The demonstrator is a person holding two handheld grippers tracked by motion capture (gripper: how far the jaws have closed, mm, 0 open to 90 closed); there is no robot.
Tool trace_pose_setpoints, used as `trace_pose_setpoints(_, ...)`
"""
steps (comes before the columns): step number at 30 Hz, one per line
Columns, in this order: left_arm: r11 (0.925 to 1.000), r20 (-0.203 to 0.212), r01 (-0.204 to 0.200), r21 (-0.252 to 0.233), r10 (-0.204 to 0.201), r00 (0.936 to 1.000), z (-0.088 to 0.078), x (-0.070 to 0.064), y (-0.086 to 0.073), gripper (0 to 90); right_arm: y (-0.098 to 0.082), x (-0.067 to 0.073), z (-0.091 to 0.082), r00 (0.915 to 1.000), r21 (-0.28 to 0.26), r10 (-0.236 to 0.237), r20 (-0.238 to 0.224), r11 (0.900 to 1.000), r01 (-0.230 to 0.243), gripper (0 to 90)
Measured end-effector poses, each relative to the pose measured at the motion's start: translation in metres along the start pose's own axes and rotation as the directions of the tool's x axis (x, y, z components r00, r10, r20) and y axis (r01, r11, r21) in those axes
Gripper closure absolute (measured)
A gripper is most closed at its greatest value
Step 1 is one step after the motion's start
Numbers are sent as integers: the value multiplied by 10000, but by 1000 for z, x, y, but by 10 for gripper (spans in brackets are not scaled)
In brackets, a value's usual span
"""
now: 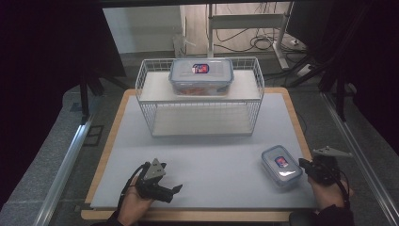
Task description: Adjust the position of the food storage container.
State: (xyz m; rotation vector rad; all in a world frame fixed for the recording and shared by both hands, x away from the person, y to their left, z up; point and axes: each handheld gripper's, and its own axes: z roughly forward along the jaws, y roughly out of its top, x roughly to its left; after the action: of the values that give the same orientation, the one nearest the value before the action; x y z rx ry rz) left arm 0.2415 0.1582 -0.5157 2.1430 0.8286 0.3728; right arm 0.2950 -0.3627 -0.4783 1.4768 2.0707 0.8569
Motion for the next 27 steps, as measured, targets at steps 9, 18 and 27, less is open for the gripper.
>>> trace_pose_setpoints(9,10000,44,29,72,-30,10000,2,0,0,44,2,19,7,9968,315,-148,-783,9994,173,897)
trace_pose_setpoints(18,9996,171,260,95,-262,9995,4,0,0,45,9,55,22,9777,536,-653,-1995,9955,775,896)
trace_pose_setpoints(27,9993,189,340,126,-342,9992,5,0,0,47,14,78,34,9548,689,-751,-2876,9927,988,896)
